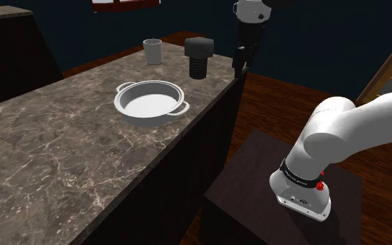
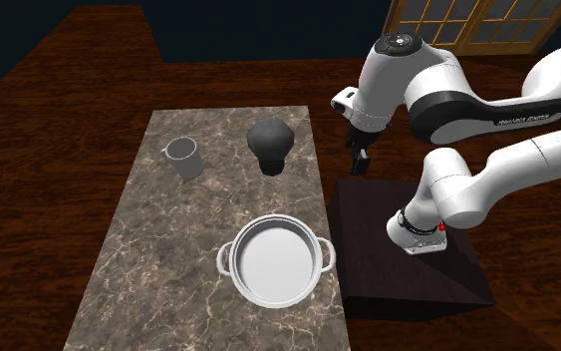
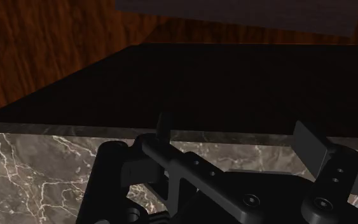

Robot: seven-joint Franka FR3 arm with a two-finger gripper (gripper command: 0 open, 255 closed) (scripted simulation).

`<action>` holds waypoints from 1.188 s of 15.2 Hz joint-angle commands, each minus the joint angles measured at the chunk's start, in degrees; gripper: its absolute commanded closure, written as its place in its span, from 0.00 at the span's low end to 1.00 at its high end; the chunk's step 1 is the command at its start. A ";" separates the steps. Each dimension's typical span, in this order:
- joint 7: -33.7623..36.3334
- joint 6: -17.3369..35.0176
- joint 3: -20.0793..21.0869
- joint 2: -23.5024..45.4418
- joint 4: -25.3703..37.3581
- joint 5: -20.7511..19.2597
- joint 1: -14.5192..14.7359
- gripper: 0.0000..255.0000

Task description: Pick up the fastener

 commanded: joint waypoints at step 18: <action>44.66 -16.43 38.16 48.33 33.26 -54.65 -11.95 0.00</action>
